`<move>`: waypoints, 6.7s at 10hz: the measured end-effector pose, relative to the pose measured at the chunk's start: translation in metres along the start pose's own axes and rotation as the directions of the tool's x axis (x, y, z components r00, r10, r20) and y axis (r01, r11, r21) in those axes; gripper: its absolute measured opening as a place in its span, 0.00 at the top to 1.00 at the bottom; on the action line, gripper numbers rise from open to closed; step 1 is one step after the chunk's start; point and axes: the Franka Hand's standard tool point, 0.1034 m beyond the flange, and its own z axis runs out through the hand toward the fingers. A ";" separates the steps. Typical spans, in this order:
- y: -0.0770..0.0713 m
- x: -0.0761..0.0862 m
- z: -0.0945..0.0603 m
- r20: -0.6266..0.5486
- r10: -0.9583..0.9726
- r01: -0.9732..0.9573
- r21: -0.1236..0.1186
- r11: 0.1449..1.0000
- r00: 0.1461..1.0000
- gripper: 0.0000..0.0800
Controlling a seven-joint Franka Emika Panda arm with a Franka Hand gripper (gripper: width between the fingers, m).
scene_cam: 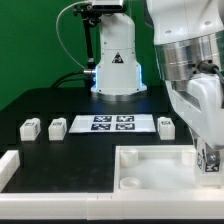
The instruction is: Assemble one leg
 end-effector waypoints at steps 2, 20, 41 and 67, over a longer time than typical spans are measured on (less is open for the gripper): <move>0.001 -0.010 0.003 -0.012 -0.362 0.362 0.001 0.932 0.932 0.21; 0.000 -0.006 0.003 -0.059 -0.467 0.467 -0.011 0.884 0.882 0.61; 0.002 0.002 0.004 -0.070 -0.841 0.841 -0.050 0.539 0.536 0.63; 0.007 -0.008 0.009 -0.046 -0.969 0.960 -0.133 0.246 0.242 0.63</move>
Offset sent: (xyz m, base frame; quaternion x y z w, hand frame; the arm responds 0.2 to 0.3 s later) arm 0.0000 0.0000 0.0000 0.0000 0.0000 -0.1790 0.9838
